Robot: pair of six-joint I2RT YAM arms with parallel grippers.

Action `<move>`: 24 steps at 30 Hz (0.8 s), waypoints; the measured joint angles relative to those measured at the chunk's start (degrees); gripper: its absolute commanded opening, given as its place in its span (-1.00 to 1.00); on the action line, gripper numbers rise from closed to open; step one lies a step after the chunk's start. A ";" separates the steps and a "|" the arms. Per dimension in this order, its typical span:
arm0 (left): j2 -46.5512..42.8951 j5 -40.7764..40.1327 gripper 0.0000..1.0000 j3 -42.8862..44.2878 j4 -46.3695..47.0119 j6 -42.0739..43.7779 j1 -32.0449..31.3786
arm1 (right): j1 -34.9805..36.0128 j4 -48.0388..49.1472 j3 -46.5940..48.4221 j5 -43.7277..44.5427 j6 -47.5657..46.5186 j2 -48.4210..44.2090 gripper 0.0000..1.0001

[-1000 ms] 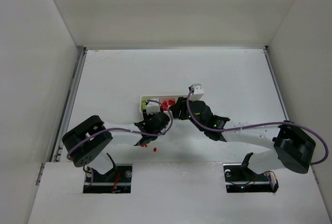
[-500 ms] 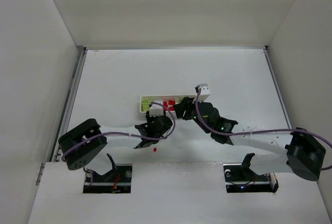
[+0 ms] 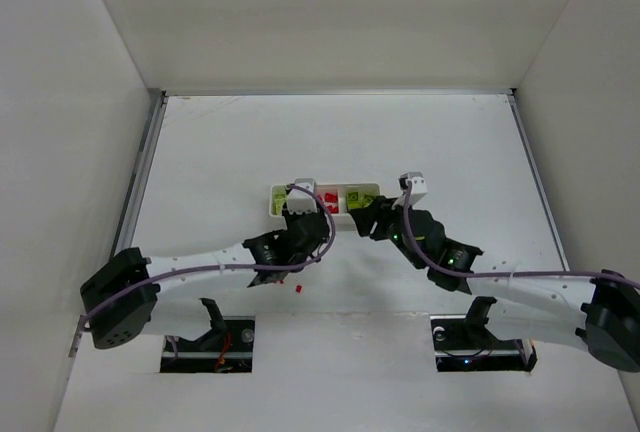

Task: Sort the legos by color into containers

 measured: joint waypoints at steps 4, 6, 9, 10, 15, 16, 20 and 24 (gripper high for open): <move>4.72 1.27 -0.57 3.85 2.89 2.56 3.06 | 0.48 -1.55 -1.81 0.96 0.92 -1.99 -0.01; 7.72 2.51 -0.57 5.40 4.48 3.54 4.94 | 1.99 -2.40 -2.80 1.49 1.44 -2.80 -0.08; 11.96 4.50 -0.48 7.26 5.90 4.50 7.34 | 5.92 -4.04 -4.33 2.10 2.16 -3.69 -0.08; 13.22 5.03 -0.40 7.76 6.16 4.61 8.00 | 7.15 -4.55 -4.81 2.43 2.54 -4.00 -0.08; 16.04 6.49 -0.02 8.41 6.49 5.31 9.38 | 11.23 -6.73 -6.71 3.26 4.11 -5.95 -0.07; 16.00 6.60 0.01 8.41 6.56 5.38 9.49 | 11.76 -7.06 -6.80 3.28 4.24 -5.99 -0.08; 13.68 7.04 0.03 8.24 6.82 5.40 10.29 | 15.04 -6.91 -6.51 2.56 4.26 -2.47 -0.13; 5.92 7.34 0.01 5.64 6.84 5.16 12.07 | 20.26 -5.73 -3.98 1.55 3.19 7.43 -0.13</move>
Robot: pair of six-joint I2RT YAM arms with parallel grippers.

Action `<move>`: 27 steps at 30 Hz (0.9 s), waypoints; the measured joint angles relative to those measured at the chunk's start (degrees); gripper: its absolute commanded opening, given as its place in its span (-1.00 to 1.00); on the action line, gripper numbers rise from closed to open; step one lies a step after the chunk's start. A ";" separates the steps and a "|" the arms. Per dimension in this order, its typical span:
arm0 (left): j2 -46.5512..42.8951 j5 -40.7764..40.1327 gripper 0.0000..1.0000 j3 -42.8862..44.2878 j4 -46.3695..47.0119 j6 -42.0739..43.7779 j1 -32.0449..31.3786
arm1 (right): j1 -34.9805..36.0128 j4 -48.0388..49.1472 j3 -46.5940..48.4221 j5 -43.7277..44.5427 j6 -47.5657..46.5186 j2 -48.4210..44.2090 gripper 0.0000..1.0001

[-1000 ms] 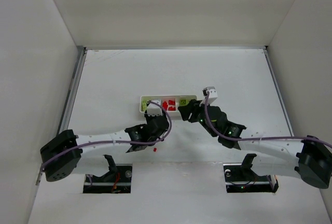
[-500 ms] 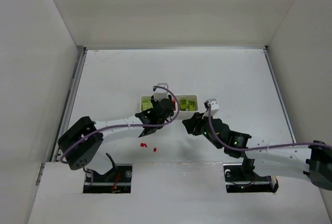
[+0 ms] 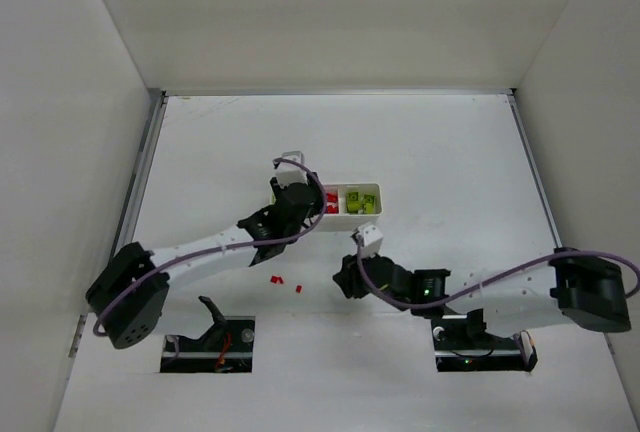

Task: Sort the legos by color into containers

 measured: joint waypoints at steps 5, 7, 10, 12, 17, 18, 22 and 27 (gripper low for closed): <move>-10.99 -0.20 -0.08 -4.66 -1.90 -2.32 0.94 | 5.55 0.96 8.70 -1.01 -1.84 14.58 -0.11; -15.21 -0.59 -0.12 -7.10 -3.93 -3.52 0.83 | 7.04 1.66 12.55 -1.11 -2.64 19.34 -0.11; -21.29 -1.90 -0.17 -10.54 -8.55 -5.57 0.44 | 8.37 2.01 16.61 -1.22 -3.37 24.61 -0.13; -25.09 -2.91 -0.22 -12.13 -12.50 -6.97 0.24 | 8.76 1.90 18.23 -1.33 -3.54 27.10 -0.14; -34.56 -5.07 -0.31 -14.51 -22.67 -10.14 0.31 | 8.66 1.27 20.61 -1.20 -3.56 30.93 -0.19; -36.37 -5.40 -0.33 -14.86 -24.63 -10.91 0.33 | 8.66 1.16 21.14 -0.96 -3.54 31.58 -0.21; -40.63 -6.62 -0.37 -15.45 -31.43 -13.53 0.90 | 8.66 0.07 23.10 0.17 -3.45 33.64 -0.24; -42.82 -7.65 -0.37 -16.33 -36.63 -16.17 1.36 | 8.59 -1.51 25.05 2.36 -3.39 35.65 -0.27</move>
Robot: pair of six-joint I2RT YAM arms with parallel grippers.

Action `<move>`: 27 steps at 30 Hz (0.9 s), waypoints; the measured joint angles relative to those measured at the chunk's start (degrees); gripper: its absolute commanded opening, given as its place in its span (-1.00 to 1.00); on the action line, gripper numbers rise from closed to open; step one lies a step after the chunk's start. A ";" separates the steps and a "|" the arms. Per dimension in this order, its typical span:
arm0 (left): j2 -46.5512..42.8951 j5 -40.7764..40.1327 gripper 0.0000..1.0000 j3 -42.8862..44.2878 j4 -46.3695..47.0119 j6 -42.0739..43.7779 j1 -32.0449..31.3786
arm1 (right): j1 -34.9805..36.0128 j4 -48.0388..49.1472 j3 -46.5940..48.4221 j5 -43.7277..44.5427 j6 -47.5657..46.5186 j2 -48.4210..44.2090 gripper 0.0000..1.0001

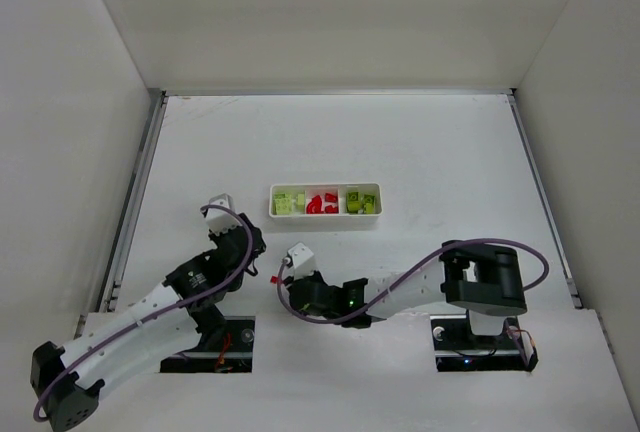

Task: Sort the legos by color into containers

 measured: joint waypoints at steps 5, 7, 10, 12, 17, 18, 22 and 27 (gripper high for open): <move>0.00 -0.13 -0.37 -0.35 -0.72 -1.11 0.07 | 0.00 -3.32 2.34 3.23 0.11 1.27 -0.25; 0.04 -0.11 -0.37 -0.57 -0.83 -1.38 0.07 | 0.00 -4.33 3.17 4.48 0.13 1.86 -0.25; 0.04 -0.11 -0.37 -0.59 -1.03 -1.55 0.07 | 0.00 -4.90 4.09 6.01 0.28 2.71 -0.25; -0.02 -0.11 -0.37 -0.59 -1.05 -1.68 0.07 | -0.04 -5.09 4.57 6.88 0.44 3.19 -0.28; -0.26 -0.11 -0.36 -0.59 -1.16 -1.68 0.09 | -0.04 -5.57 5.03 7.98 1.16 3.58 -0.49; -0.26 -0.11 -0.36 -0.59 -1.16 -1.68 0.07 | -0.04 -5.60 5.05 8.11 1.22 3.61 -0.52; -0.02 0.07 -0.35 -0.59 -1.16 -1.68 -0.04 | -0.04 -5.64 5.03 8.48 1.66 3.58 -0.53; 0.17 0.96 -0.34 -0.59 -1.16 -1.64 -0.83 | -0.42 -5.99 2.49 8.76 1.62 1.01 -0.53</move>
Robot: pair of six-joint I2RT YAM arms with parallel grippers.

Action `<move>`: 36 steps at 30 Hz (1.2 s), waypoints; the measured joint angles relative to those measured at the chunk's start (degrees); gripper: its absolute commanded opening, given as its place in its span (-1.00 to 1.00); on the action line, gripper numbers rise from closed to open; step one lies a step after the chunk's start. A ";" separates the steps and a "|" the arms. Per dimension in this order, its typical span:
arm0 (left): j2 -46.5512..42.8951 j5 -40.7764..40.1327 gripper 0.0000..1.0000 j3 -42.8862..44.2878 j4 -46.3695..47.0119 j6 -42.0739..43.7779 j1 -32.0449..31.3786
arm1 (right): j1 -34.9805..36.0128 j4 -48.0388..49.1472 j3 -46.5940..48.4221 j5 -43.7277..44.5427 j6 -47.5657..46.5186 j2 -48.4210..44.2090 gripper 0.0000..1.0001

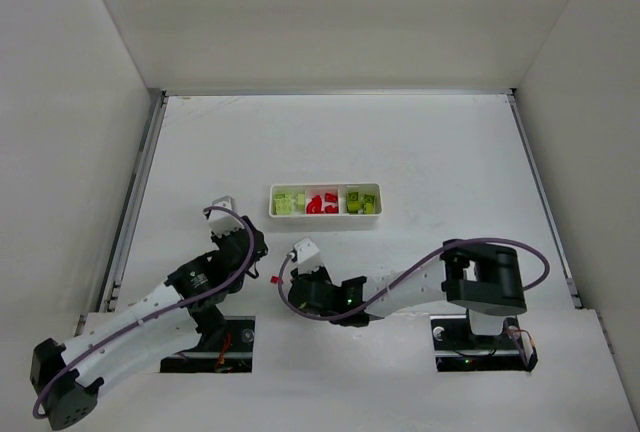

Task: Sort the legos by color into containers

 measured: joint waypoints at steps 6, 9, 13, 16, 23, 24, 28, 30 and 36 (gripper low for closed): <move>-0.15 1.14 -0.31 0.00 0.02 0.07 -2.32 | -6.58 -0.20 -5.07 0.07 -1.18 -11.72 -0.53; -0.17 1.57 -0.31 0.00 0.02 0.07 -4.66 | -11.74 1.38 -5.64 0.09 -3.26 -16.55 -0.53; 1.11 2.19 -0.31 0.00 0.00 0.00 -8.57 | -18.95 4.83 -5.49 -1.33 -6.12 -18.56 -0.52; 2.93 2.23 -0.31 0.00 -0.07 -0.42 -11.56 | -23.54 6.51 -4.26 -3.61 -7.82 -16.31 -0.52; 6.91 2.23 -0.25 0.00 -3.02 -3.56 -14.88 | -28.83 8.28 -0.46 -8.44 -9.46 -8.92 -0.42; 7.48 2.25 -0.25 0.00 -3.48 -4.15 -14.97 | -28.98 8.44 -0.17 -9.07 -9.55 -8.57 -0.34; 10.25 2.64 -0.33 0.04 -4.79 -5.55 -15.17 | -29.18 9.38 1.88 -11.52 -9.97 -7.52 0.01; 11.63 2.99 -0.39 0.11 -5.27 -5.84 -16.24 | -29.18 9.97 2.80 -12.26 -10.34 -7.21 0.01; 14.32 3.96 -0.51 1.14 -7.43 -7.26 -20.39 | -29.18 11.04 3.19 -12.87 -10.56 -7.26 0.00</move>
